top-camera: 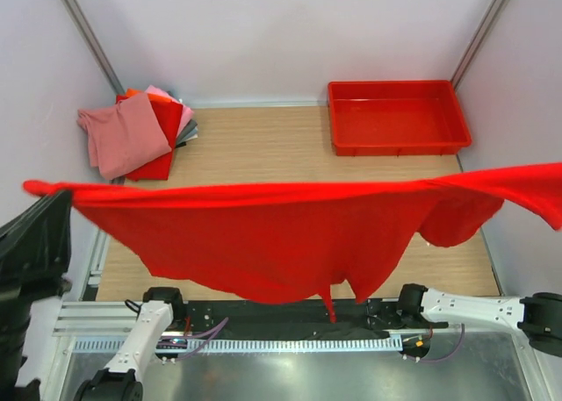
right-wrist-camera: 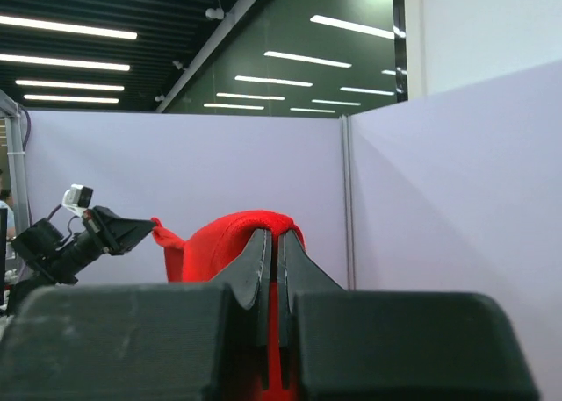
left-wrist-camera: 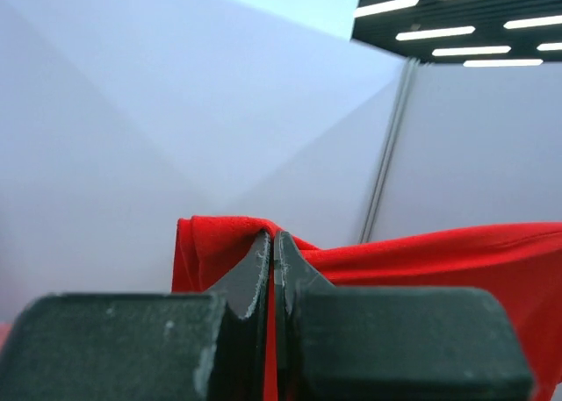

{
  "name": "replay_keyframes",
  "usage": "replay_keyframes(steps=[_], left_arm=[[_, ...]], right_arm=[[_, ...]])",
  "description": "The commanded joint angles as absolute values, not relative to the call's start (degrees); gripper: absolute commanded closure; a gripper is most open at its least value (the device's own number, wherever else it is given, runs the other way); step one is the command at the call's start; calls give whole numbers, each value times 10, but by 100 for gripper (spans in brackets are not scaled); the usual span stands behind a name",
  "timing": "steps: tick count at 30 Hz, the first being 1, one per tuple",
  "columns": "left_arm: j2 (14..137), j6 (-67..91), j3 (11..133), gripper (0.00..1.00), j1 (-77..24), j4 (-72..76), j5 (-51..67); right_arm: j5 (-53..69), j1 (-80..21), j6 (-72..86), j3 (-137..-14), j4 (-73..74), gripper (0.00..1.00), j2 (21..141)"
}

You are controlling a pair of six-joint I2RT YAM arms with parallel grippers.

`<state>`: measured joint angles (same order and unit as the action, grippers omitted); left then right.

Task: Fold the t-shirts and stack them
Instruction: Flatten the tshirt out

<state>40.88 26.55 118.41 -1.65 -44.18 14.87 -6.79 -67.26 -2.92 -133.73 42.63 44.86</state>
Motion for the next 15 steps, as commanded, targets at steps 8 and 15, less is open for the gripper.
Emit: replay_keyframes(steps=[8,15], left_arm=[[370,216,1156,100,-62,-401,101],[402,234,1030,100,-65,-418,91]], right_arm=[[42,-576,-59,-1288,308,99,403],[-257,-579,-144,-1154,313,99,464]])
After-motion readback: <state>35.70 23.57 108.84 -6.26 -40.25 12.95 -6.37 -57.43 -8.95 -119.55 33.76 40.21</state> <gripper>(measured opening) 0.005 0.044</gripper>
